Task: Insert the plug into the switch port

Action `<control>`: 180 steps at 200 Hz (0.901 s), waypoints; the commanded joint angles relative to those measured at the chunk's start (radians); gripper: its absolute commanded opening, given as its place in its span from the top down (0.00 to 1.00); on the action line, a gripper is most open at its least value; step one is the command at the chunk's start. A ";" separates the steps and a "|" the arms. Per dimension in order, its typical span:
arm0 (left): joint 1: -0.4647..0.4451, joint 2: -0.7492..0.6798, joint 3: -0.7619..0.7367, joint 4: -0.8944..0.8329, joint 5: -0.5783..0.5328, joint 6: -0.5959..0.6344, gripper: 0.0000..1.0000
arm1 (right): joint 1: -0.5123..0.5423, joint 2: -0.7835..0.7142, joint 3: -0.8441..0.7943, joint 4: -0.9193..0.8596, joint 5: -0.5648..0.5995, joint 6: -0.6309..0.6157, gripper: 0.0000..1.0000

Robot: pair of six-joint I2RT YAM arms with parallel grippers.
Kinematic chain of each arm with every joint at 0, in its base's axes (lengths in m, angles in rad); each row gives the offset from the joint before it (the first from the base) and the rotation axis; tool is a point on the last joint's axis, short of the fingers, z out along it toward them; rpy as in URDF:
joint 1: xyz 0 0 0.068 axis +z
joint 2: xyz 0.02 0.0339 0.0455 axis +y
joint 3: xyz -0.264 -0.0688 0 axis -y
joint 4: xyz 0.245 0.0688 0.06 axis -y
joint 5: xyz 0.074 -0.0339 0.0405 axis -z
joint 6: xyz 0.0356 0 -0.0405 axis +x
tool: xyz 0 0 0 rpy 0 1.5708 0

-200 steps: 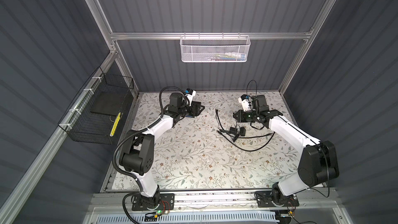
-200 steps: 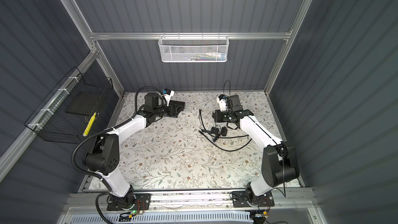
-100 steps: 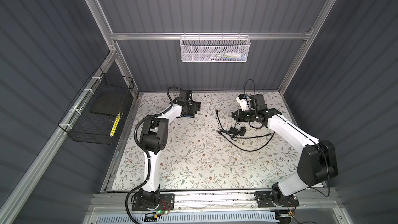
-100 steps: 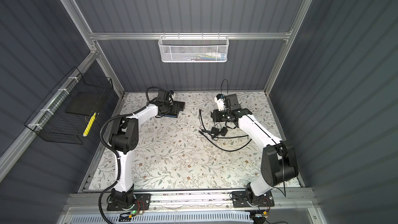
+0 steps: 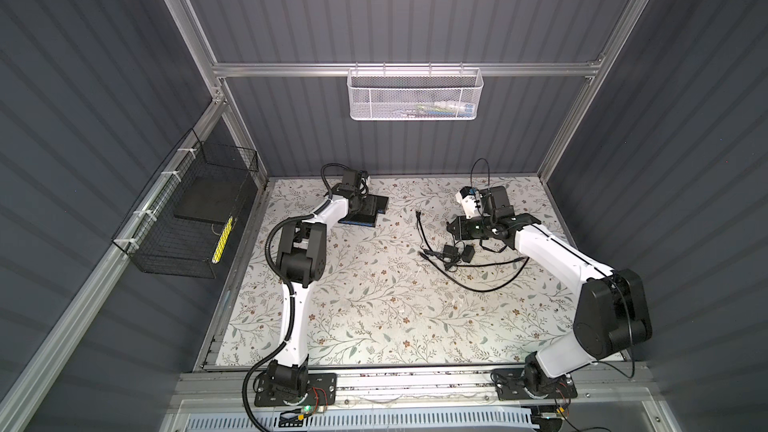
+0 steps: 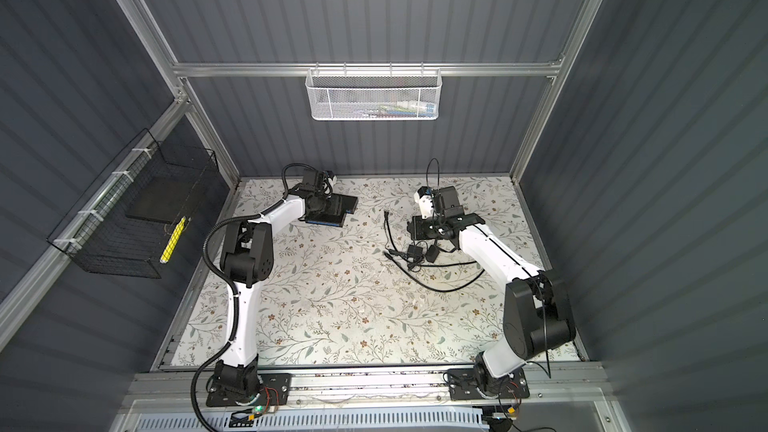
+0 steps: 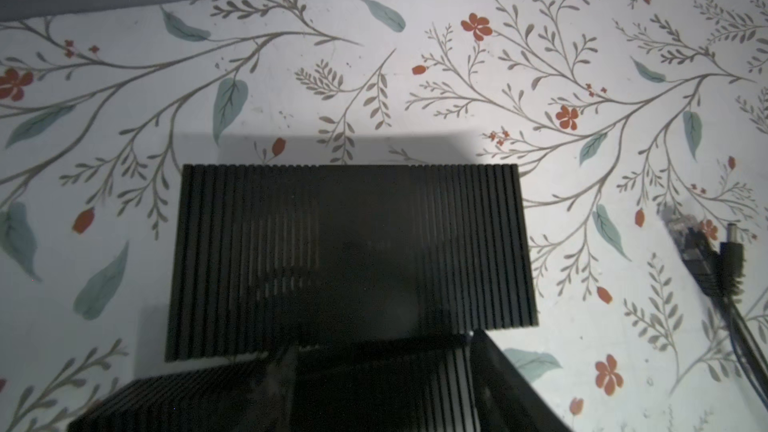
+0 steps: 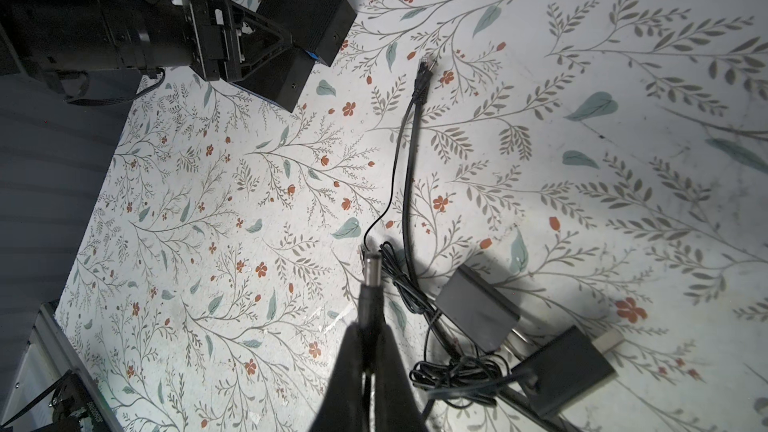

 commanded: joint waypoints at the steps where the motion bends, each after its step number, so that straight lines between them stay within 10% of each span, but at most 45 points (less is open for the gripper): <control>1: 0.001 0.040 0.051 -0.033 0.021 0.034 0.35 | 0.006 0.014 0.001 0.003 -0.002 0.004 0.96; 180: 0.004 -0.261 -0.399 0.132 0.216 0.039 0.36 | 0.017 -0.171 0.213 -0.242 0.114 -0.107 0.94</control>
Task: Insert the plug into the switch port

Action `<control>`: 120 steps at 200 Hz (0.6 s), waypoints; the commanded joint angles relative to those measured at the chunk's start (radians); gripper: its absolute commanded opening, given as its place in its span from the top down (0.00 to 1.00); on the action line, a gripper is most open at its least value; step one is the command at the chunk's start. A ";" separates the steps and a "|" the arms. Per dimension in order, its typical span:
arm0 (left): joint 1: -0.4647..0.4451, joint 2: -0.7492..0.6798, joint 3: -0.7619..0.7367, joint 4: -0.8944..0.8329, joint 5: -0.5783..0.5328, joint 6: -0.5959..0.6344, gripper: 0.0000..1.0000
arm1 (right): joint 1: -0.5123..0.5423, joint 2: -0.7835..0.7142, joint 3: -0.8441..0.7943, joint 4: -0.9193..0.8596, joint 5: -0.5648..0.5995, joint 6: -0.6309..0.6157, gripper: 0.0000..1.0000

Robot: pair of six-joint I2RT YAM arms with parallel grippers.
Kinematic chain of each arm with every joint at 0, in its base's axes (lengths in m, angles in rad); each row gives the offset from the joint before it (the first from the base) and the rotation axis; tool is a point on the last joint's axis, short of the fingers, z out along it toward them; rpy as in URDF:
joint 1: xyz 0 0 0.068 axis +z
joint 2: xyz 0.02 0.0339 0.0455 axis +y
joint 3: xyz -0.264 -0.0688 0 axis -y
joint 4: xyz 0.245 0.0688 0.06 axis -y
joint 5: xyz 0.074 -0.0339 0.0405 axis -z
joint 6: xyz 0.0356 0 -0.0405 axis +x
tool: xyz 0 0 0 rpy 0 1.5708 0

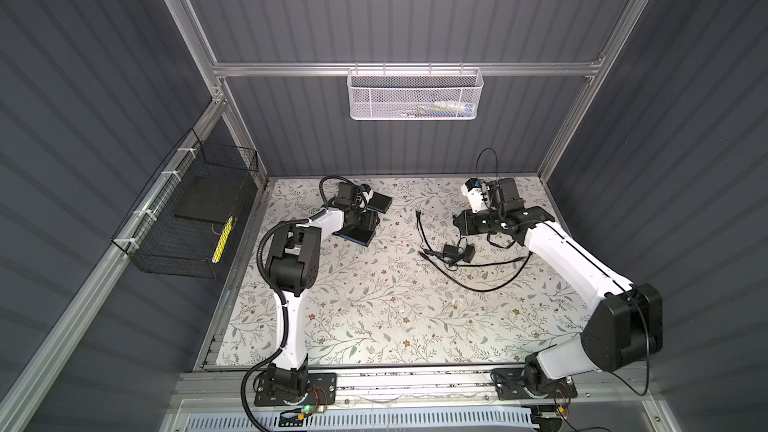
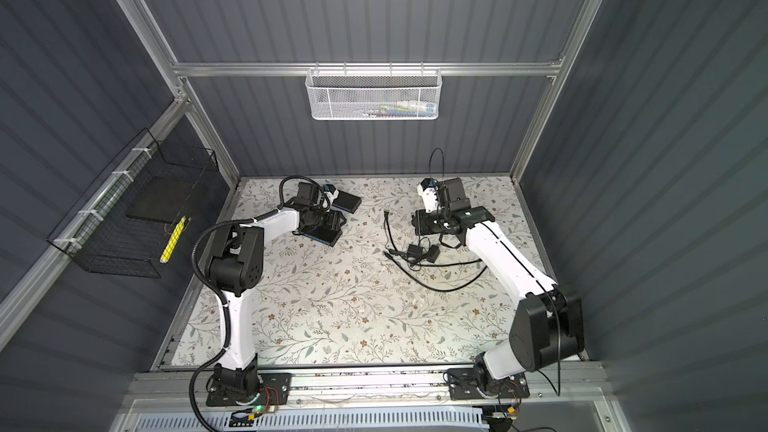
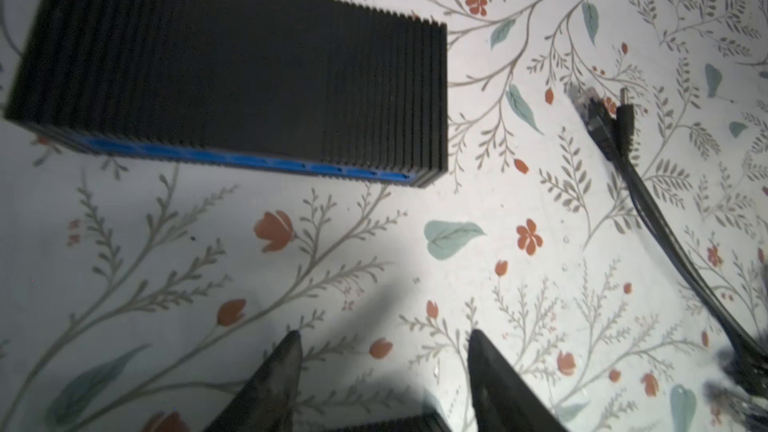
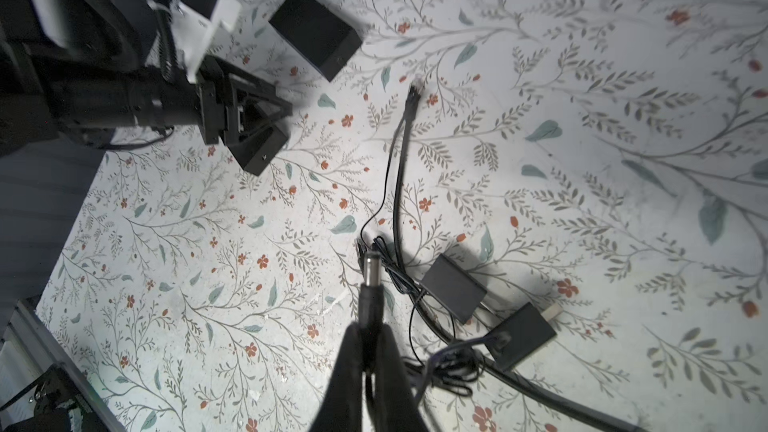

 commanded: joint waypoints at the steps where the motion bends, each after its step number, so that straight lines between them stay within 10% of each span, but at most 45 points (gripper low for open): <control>1: 0.000 -0.078 -0.035 -0.008 0.037 -0.002 0.36 | 0.014 -0.071 0.094 -0.070 0.044 -0.047 0.94; 120: 0.166 -0.352 -0.171 0.029 0.033 -0.115 0.36 | 0.230 -0.041 0.308 -0.166 0.096 -0.099 0.92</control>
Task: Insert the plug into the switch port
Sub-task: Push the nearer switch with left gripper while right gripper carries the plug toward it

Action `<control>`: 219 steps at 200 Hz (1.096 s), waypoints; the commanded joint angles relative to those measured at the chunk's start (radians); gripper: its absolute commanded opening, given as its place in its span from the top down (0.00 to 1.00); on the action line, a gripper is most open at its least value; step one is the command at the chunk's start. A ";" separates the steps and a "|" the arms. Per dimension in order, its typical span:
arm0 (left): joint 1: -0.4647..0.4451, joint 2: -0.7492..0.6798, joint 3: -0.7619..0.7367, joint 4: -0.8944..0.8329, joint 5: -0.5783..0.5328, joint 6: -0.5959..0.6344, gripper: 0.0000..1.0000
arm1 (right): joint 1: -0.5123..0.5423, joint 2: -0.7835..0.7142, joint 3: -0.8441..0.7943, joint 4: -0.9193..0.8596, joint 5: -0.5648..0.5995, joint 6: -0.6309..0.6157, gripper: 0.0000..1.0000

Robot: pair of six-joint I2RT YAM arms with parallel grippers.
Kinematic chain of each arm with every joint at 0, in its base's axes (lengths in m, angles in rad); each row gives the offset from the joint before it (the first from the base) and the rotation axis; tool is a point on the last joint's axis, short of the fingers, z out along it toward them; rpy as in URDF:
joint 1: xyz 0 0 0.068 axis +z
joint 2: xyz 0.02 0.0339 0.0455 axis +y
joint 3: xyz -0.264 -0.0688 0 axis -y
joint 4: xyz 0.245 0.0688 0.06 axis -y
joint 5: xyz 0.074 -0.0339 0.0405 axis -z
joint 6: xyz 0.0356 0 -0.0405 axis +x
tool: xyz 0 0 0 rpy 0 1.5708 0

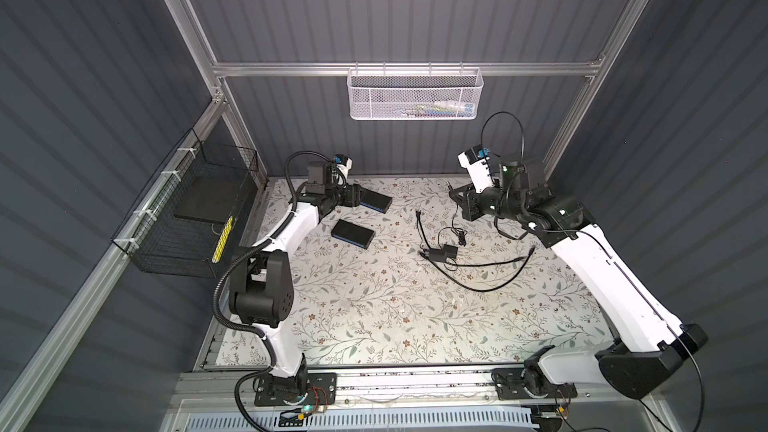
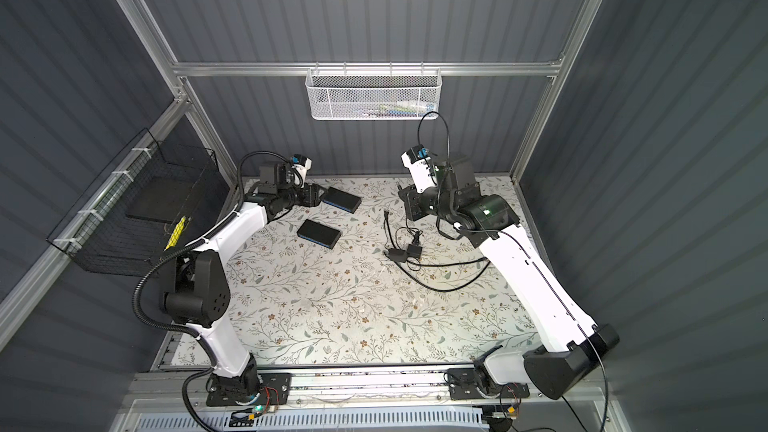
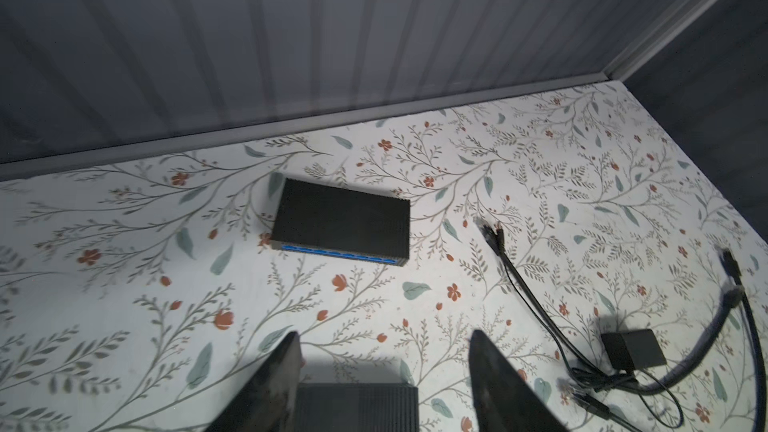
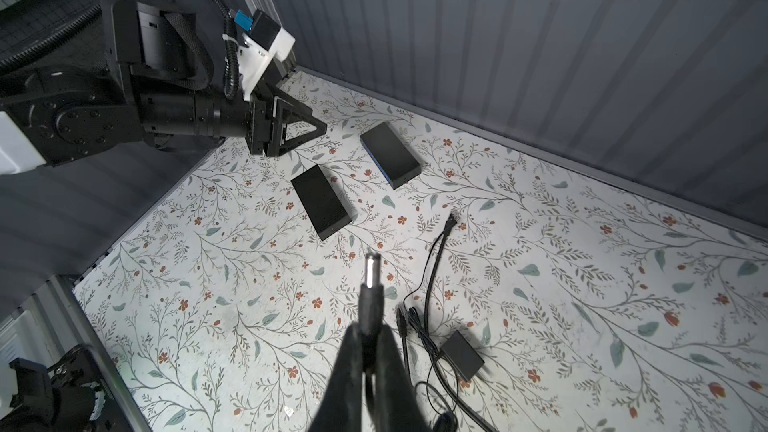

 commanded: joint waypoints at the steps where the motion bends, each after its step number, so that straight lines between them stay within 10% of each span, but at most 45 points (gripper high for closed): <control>1: 0.050 -0.005 -0.108 -0.003 0.018 -0.057 0.36 | 0.028 0.051 -0.031 0.006 -0.019 -0.001 0.92; 130: 0.090 0.164 -0.071 -0.017 -0.004 -0.022 0.36 | 0.135 0.526 -0.002 0.102 -0.118 -0.035 0.93; 219: 0.108 0.238 -0.011 -0.053 0.080 0.017 0.37 | 0.168 0.852 0.311 -0.024 -0.119 -0.102 0.93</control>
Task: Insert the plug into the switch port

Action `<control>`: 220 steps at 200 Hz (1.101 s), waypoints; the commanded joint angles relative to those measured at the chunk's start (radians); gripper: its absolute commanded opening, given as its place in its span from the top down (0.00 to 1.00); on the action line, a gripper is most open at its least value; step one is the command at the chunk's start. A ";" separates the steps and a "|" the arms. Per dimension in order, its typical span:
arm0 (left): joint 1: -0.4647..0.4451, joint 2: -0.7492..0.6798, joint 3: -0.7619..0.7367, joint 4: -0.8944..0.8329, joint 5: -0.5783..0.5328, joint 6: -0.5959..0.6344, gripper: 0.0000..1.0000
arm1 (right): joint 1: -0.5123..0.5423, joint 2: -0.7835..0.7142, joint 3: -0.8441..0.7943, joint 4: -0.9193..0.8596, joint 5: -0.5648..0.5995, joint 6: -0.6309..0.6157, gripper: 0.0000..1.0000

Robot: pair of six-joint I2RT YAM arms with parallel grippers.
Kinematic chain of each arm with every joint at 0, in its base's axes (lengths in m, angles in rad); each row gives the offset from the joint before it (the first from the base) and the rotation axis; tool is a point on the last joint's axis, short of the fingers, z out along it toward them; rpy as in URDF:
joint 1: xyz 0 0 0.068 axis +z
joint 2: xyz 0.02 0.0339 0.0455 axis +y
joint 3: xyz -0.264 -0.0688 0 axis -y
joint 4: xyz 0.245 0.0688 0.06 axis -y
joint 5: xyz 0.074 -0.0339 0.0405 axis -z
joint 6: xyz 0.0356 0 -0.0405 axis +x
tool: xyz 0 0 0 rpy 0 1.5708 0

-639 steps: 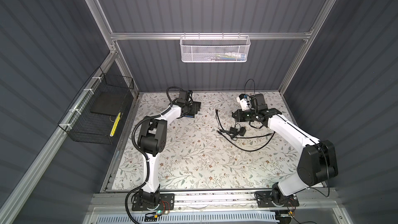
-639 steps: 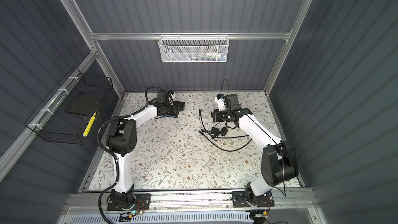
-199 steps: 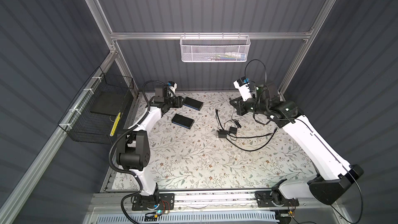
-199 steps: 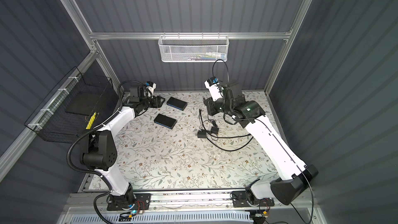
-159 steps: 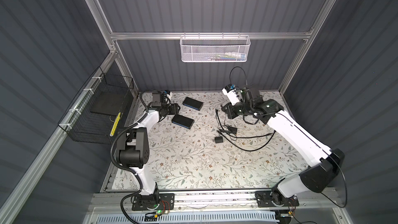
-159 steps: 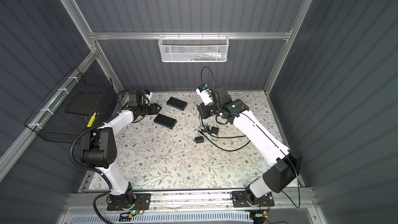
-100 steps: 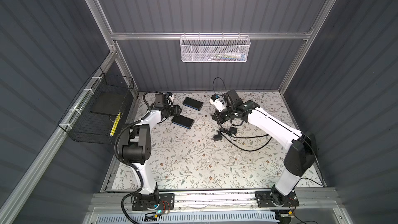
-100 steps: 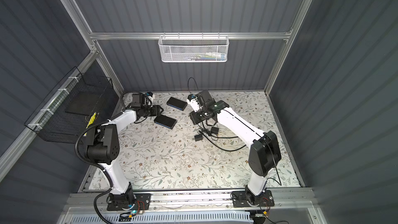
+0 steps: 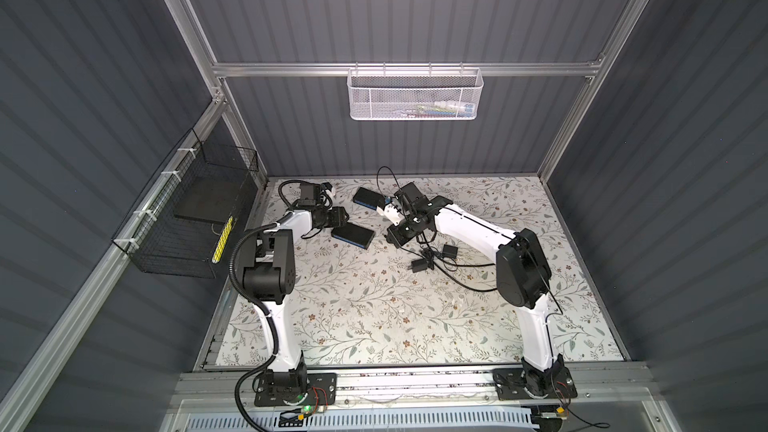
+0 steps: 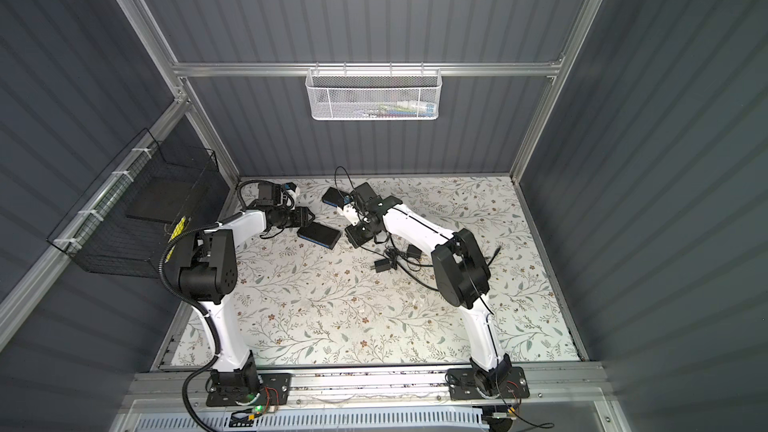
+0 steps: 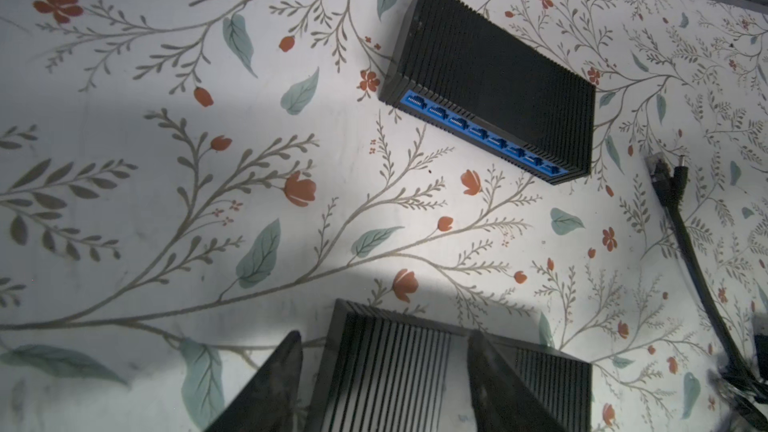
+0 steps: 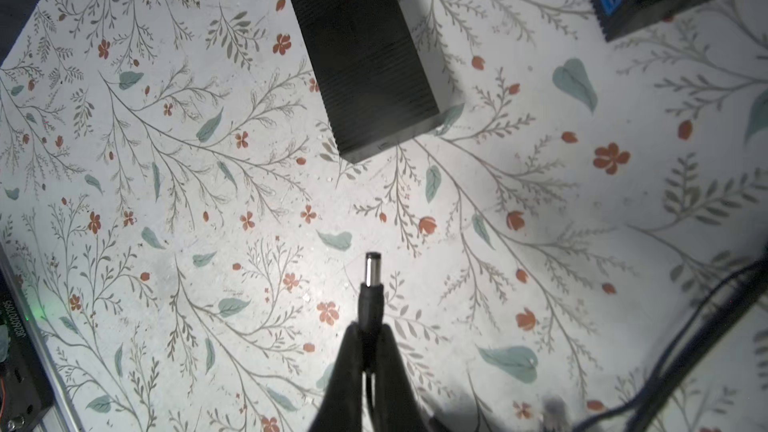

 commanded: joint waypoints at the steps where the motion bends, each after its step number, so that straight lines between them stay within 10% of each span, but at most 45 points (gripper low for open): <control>1: 0.010 0.014 0.034 -0.031 0.054 0.028 0.37 | 0.004 0.060 0.075 -0.065 -0.004 -0.021 0.93; 220: 0.017 0.063 0.013 -0.029 0.144 0.017 0.38 | 0.021 0.330 0.272 -0.054 -0.088 0.065 0.93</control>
